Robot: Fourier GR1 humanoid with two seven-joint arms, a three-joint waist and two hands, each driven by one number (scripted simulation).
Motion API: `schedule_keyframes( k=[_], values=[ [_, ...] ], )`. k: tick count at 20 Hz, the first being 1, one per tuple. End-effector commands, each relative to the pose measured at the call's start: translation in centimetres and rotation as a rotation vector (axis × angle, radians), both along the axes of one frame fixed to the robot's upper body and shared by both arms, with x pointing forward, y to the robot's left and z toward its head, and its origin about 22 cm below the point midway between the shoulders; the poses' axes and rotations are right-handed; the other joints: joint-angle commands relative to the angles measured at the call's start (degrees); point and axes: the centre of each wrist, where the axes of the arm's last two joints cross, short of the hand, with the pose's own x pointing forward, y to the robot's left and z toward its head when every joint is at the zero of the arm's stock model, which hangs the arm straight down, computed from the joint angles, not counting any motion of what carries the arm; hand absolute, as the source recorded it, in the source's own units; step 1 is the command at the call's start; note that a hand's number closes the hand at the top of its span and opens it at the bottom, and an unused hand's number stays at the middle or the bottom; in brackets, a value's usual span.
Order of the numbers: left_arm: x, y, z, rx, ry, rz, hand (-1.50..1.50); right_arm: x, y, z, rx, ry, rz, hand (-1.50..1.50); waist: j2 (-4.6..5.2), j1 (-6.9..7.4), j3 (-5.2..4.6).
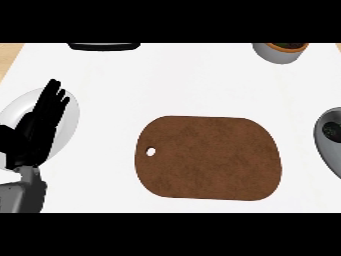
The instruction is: Pick the eggplant from the cutting board and place it in the pan
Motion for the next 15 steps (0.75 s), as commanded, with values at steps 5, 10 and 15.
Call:
schedule_keyframes(
  k=[5, 10, 15],
  values=[
    [-0.2, 0.1, 0.0, 0.002, 0.003, 0.030, 0.00, -3.5, -2.3, 1.4, 0.263, -0.057, 0.192, -1.50, -0.44, -1.43, 0.33],
    [-0.6, 0.8, -0.3, -0.002, 0.011, 0.043, 0.00, -5.0, -3.4, 2.6, 0.250, -0.060, 0.180, -1.50, -0.65, -1.80, 0.36],
    [-0.7, 1.3, -0.5, 0.013, 0.008, 0.048, 0.00, -5.8, -3.4, 1.7, 0.237, -0.058, 0.174, -1.50, -0.55, -1.88, 0.36]
  ],
)
